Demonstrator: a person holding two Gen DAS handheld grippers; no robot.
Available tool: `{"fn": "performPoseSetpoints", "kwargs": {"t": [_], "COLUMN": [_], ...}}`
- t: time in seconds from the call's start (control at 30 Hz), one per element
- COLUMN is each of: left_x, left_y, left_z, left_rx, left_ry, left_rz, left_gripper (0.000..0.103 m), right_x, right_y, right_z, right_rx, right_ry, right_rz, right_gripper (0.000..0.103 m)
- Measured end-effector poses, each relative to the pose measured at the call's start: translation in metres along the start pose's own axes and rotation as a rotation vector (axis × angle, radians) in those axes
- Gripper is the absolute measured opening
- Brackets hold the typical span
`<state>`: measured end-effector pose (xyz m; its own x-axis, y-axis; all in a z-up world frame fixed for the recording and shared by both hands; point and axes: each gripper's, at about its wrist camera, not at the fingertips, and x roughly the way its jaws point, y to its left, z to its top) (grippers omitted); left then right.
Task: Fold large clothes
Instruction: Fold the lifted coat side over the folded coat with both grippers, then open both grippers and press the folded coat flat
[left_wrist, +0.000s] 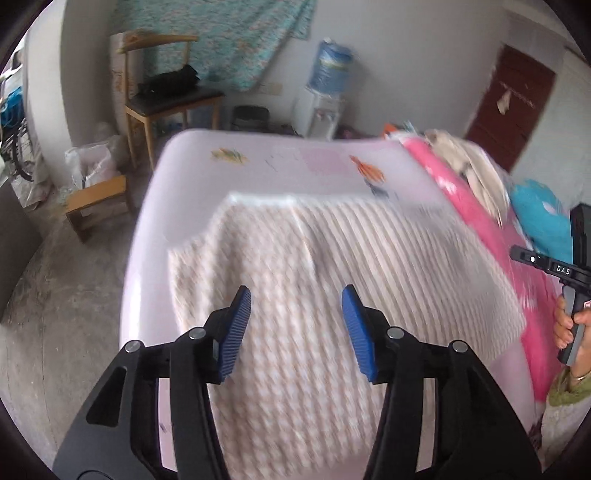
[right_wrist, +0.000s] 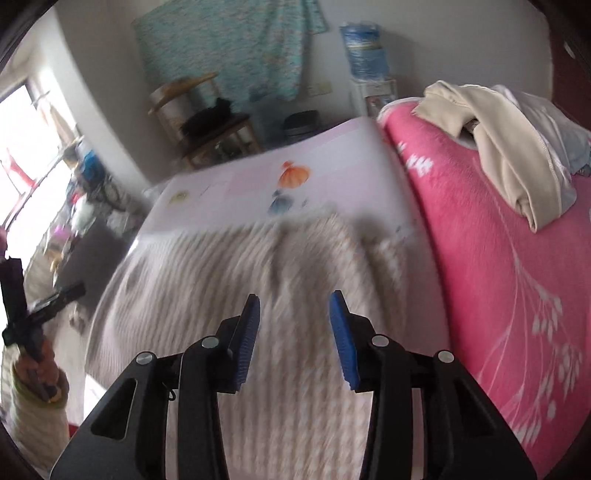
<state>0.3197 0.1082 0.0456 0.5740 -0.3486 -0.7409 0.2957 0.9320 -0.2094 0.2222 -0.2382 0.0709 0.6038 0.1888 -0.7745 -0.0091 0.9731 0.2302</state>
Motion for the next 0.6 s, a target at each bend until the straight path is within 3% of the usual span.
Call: {"fn": "performPoseSetpoints", "kwargs": {"t": [0.07,0.13,0.17,0.2,0.3,0.47,0.6], "left_x": [0.01,0.03,0.038,0.037,0.019,-0.008,0.027], "left_y": [-0.008,-0.005,0.0,0.002,-0.007,-0.044,-0.082], "left_z": [-0.024,-0.047,-0.055,-0.06,-0.06,-0.054,-0.051], "left_rx": [0.018,0.034,0.038,0.043,0.082,0.143,0.197], "left_ry": [0.036,0.089,0.099,0.074,0.031,-0.066,-0.019], "left_rz": [0.034,0.129,0.156,0.149,0.22,0.077,0.069], "left_gripper": [0.049,0.05,0.053,0.053,0.051,0.053,0.055], "right_x": [0.007,0.027,0.033,0.033,0.007,-0.006,0.039], "right_y": [0.0,-0.011,-0.018,-0.022,-0.009,0.062,0.111], "right_z": [-0.022,-0.044,-0.051,-0.053,-0.041,-0.031,-0.044], "right_rx": [0.0,0.018,0.03,0.053,0.071,-0.089,-0.245], "right_ry": [0.058,0.124,0.141,0.144,0.1,0.005,0.032], "right_rz": [-0.028,-0.109,-0.105,-0.089,-0.118,-0.027,-0.04], "right_gripper": [0.039,0.037,0.034,0.032,0.035,0.042,0.043]}}
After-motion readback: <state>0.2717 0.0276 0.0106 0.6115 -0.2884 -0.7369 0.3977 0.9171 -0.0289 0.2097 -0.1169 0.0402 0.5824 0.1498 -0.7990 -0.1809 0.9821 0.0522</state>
